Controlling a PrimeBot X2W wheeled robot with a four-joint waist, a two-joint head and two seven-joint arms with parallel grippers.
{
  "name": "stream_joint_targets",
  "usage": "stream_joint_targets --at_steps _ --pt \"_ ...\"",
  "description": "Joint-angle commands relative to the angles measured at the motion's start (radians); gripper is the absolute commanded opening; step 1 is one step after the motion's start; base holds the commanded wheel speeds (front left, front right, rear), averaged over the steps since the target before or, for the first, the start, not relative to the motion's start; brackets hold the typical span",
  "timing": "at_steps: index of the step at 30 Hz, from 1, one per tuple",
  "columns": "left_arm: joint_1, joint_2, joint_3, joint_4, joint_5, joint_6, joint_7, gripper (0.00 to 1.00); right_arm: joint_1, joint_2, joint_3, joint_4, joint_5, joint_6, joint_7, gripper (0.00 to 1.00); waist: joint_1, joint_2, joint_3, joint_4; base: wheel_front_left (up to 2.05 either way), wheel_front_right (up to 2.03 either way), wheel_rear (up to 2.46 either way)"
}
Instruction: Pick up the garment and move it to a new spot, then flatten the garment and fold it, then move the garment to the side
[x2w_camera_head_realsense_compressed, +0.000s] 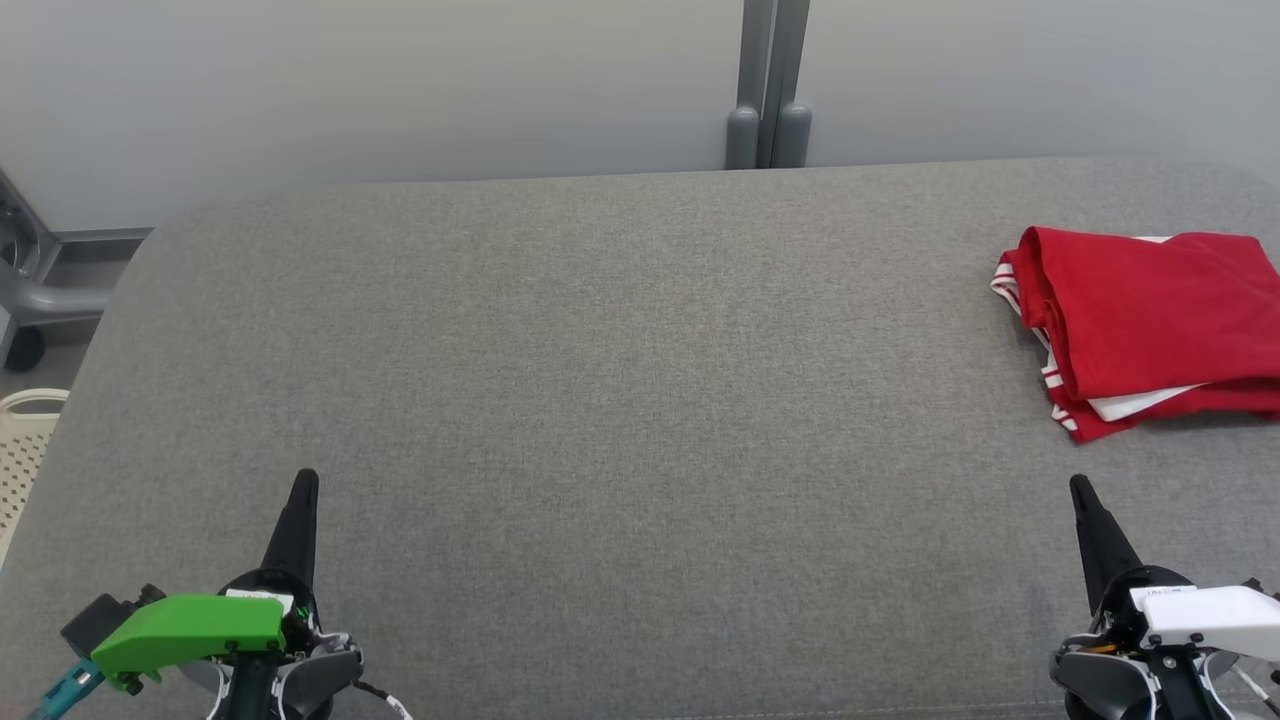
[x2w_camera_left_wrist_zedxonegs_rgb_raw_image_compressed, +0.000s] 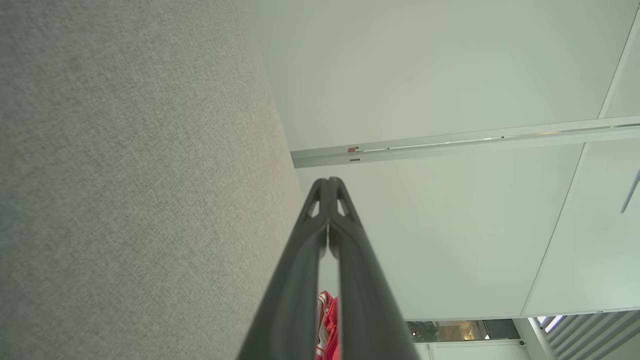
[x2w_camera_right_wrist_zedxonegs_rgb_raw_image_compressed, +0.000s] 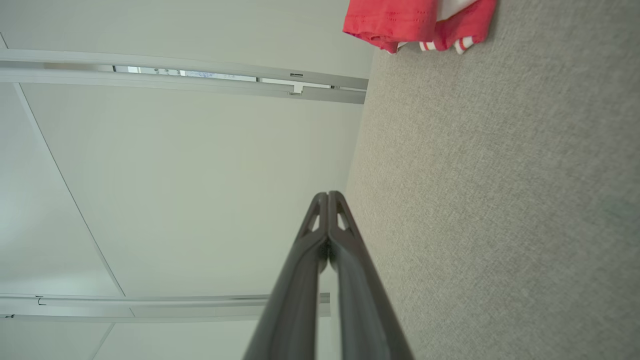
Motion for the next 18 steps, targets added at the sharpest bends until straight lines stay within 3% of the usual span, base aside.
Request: stream_joint_targets --at_steps 1,18 --pt "-0.016 -0.001 0.006 -0.006 -0.021 -0.004 0.006 0.00 -0.009 -0.005 -0.004 -0.010 0.018 0.000 0.007 0.00 0.0000 0.0000 0.000 0.000 0.00 0.00 0.00" --pt "-0.030 -0.010 0.019 -0.014 -0.096 -0.011 0.033 0.00 -0.009 -0.005 -0.016 -0.026 0.121 0.000 0.032 0.00 0.0000 0.0000 0.002 -0.004 0.00 0.00 0.00"
